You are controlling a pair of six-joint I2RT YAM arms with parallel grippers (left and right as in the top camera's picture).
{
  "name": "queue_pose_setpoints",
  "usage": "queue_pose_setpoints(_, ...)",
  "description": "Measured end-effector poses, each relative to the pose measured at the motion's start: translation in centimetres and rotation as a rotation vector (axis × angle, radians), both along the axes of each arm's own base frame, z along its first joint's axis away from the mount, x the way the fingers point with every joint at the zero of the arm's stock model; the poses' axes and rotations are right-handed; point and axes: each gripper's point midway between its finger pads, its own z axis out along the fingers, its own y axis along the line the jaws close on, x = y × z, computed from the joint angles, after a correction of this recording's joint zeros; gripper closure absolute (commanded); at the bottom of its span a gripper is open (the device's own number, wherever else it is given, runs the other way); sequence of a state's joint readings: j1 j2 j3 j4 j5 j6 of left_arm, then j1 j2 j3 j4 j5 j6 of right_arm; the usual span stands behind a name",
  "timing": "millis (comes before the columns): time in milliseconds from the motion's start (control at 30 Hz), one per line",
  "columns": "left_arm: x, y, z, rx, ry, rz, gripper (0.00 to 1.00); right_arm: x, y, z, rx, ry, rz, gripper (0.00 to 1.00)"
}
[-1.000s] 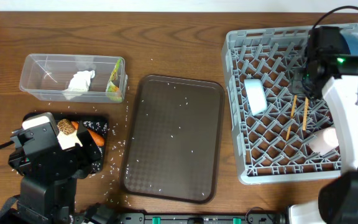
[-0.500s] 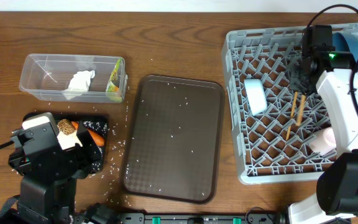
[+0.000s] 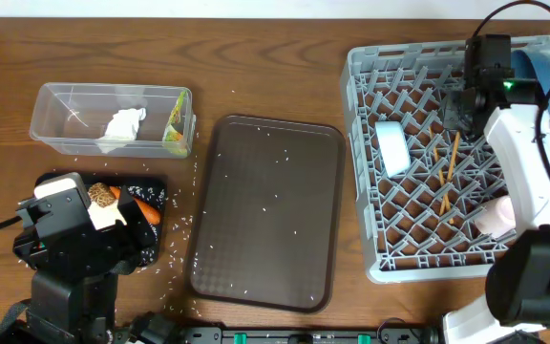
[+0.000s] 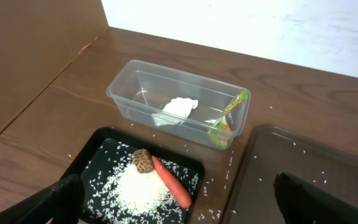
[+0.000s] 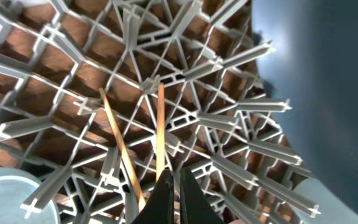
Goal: Sort waste into correct bins and load items into the dishwasher rack
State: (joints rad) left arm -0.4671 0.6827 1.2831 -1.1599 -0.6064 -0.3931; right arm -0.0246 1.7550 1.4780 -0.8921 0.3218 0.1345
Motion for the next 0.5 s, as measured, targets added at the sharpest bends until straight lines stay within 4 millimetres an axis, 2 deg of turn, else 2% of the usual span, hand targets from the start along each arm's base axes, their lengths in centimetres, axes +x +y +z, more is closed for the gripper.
queue_pose_setpoints(233,0.0,0.0,0.0,0.000,0.000,0.000,0.02,0.0,-0.5,-4.6,0.001,0.094,-0.082,0.99)
queue_pose_setpoints(333,0.0,0.0,0.0,0.000,0.000,0.000,0.02,0.2,-0.7,-5.1,-0.003,0.094,-0.101,0.99)
queue_pose_setpoints(500,0.0,0.0,0.0,0.000,0.000,0.000,0.02,0.9,-1.2,-4.8,-0.014,0.055,-0.123,0.99)
